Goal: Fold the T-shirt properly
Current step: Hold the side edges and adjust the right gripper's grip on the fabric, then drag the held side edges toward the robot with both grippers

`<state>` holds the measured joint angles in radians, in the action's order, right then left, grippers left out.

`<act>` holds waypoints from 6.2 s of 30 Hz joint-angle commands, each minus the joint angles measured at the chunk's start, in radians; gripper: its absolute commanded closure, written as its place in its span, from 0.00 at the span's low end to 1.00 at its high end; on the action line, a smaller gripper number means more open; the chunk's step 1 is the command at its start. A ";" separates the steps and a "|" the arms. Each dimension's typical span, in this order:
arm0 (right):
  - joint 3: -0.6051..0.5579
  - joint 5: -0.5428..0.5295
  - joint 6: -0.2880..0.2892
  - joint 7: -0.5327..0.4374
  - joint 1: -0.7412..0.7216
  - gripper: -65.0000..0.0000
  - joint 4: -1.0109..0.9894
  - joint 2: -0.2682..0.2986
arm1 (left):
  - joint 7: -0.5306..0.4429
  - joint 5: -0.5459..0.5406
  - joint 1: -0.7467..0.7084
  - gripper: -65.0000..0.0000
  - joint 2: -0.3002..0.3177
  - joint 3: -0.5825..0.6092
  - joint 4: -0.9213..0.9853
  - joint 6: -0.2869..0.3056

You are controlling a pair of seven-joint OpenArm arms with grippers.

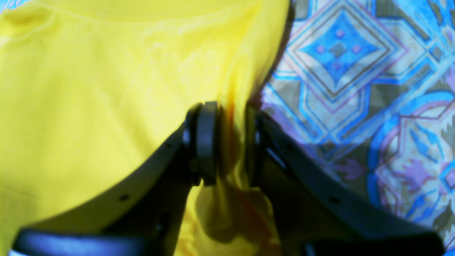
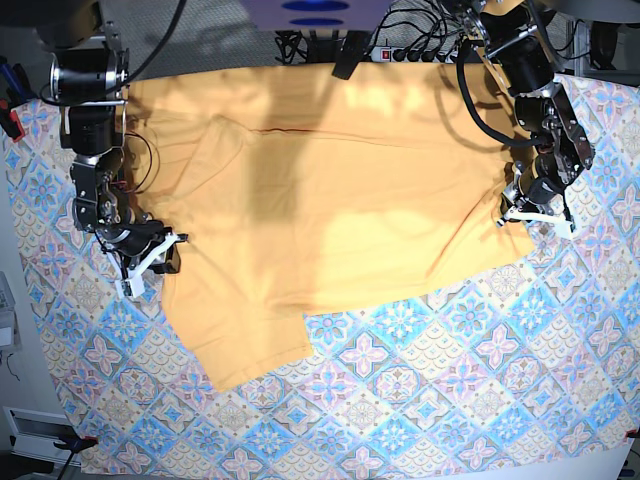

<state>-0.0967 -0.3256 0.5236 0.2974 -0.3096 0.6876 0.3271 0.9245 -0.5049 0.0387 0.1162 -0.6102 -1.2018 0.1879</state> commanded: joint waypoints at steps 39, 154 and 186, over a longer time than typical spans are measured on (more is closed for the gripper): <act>0.001 0.001 -0.033 -0.131 -0.056 0.99 -0.055 0.019 | 0.001 0.002 -0.015 1.00 0.009 0.000 -0.014 -0.001; 0.375 0.000 -0.030 0.024 0.610 0.99 0.746 0.034 | 0.037 -0.248 -0.500 1.00 0.060 -0.027 -0.516 0.081; 0.378 0.000 -0.030 0.024 0.656 0.99 0.769 0.033 | 0.038 -0.163 -0.480 0.67 0.055 0.002 -0.390 0.077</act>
<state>0.2722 -0.3141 0.4934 0.3454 0.3523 1.4376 0.3412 0.9760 -0.6556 -0.4400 0.1604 -0.6006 -1.5768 0.2623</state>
